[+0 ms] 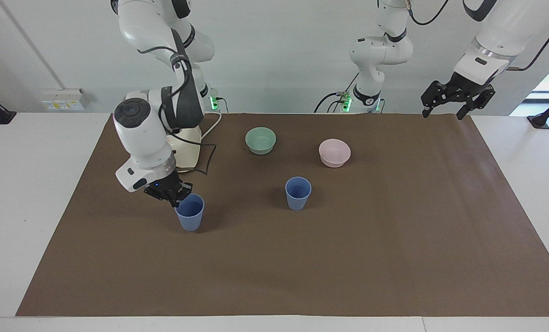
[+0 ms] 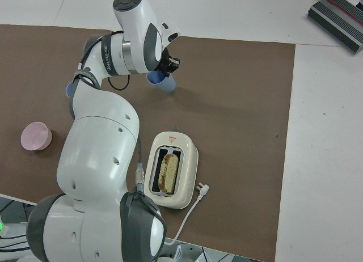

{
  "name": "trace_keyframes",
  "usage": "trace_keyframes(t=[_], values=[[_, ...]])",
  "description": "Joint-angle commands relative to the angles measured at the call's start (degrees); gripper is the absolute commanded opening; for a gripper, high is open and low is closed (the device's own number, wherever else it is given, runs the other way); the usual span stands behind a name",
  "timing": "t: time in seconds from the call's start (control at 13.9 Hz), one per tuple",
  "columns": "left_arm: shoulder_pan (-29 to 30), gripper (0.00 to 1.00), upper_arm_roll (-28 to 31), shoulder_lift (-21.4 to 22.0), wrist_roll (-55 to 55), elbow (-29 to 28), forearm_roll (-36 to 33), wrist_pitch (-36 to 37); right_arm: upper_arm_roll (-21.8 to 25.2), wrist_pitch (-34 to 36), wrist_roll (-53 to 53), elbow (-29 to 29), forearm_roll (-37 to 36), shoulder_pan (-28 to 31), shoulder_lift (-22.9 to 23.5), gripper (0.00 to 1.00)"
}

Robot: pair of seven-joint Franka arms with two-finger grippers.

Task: Stack blue cups with both arms
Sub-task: 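Reach the right gripper to the other blue cup and grasp it, then carry the held blue cup over the centered blue cup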

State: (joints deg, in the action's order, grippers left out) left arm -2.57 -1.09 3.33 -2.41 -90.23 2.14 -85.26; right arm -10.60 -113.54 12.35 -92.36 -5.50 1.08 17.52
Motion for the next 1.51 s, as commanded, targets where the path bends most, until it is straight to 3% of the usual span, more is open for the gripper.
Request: trace_keyframes(t=[0.0,0.29,0.43,0.72,1.01,1.44], values=[[0.5,1.0,-0.4,0.5,-0.4,0.1,-1.0,1.0,-3.2,3.8,3.7,0.6,2.3,-0.1,-3.9,0.0],[0.5,1.0,-0.4,0.5,-0.4,0.1,-1.0,1.0,-8.5,8.3,6.9,2.1,3.9,-0.1,-9.9,0.0],[0.5,1.0,-0.4,0.5,-0.3,0.1,-1.0,1.0,-10.0,12.0,11.1,5.3,4.3,-0.5,-10.1,0.0],[0.6,1.0,-0.4,0.5,-0.3,0.1,-1.0,1.0,-10.2,12.4,15.7,6.8,4.6,-5.5,-8.6,0.0],[0.6,1.0,-0.4,0.5,-0.3,0.1,-1.0,1.0,-10.2,8.1,20.9,7.0,4.2,-12.3,-4.3,0.0],[0.5,1.0,-0.4,0.5,-0.3,0.1,-1.0,1.0,-11.0,4.1,20.3,10.7,4.2,-16.9,2.8,0.0]])
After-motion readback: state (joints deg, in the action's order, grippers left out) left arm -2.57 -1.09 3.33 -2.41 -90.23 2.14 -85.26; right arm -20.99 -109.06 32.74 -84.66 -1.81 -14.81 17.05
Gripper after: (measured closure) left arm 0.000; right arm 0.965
